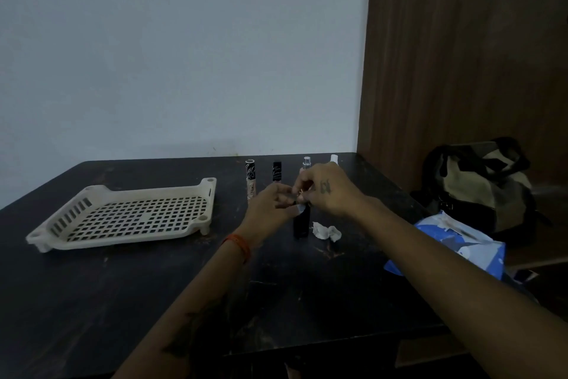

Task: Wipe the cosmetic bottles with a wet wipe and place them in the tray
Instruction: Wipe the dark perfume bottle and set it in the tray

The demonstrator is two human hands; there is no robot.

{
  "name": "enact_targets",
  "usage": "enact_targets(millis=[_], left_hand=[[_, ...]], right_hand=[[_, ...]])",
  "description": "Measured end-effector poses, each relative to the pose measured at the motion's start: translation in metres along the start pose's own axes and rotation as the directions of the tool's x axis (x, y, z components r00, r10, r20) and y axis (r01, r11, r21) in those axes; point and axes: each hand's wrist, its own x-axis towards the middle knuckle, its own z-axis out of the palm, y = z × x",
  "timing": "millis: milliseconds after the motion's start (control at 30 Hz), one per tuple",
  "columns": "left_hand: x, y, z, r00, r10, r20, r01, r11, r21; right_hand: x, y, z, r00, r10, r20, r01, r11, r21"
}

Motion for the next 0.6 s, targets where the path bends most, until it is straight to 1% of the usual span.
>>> enact_targets(millis=[67,133,167,267,333,400,467,600], left_hand=[[-0.003,-0.005,-0.010,0.998,0.029,-0.052,-0.029,1.000,0.005],[-0.005,-0.014,-0.021,0.993,0.002,-0.117,-0.005,1.000,-0.022],[-0.006,-0.018,-0.027,0.992,-0.025,-0.127,0.022,0.999,-0.026],[-0.007,-0.034,-0.038,0.990,-0.098,-0.099,0.101,0.994,0.028],[-0.005,-0.043,-0.041,0.991,-0.087,-0.106,0.096,0.992,0.082],[-0.002,-0.050,-0.043,0.992,-0.075,-0.097,0.085,0.991,0.102],[0.000,-0.057,-0.044,0.992,-0.079,-0.103,0.086,0.994,0.070],[0.001,-0.064,-0.045,0.995,-0.020,-0.101,0.029,0.996,0.085]], right_hand=[[0.003,-0.010,-0.005,1.000,-0.019,-0.014,0.019,0.999,0.026],[0.010,-0.023,-0.010,0.997,-0.038,-0.064,0.042,0.997,0.070],[0.016,-0.031,-0.013,0.994,-0.052,-0.092,0.059,0.995,0.077],[0.035,-0.060,-0.014,0.979,-0.137,-0.151,0.146,0.988,0.051],[0.050,-0.079,-0.010,0.964,-0.201,-0.171,0.211,0.977,0.040],[0.065,-0.095,-0.001,0.955,-0.239,-0.174,0.252,0.966,0.056],[0.080,-0.108,0.014,0.950,-0.265,-0.166,0.277,0.960,0.048],[0.104,-0.120,0.049,0.953,-0.281,-0.110,0.285,0.958,0.024]])
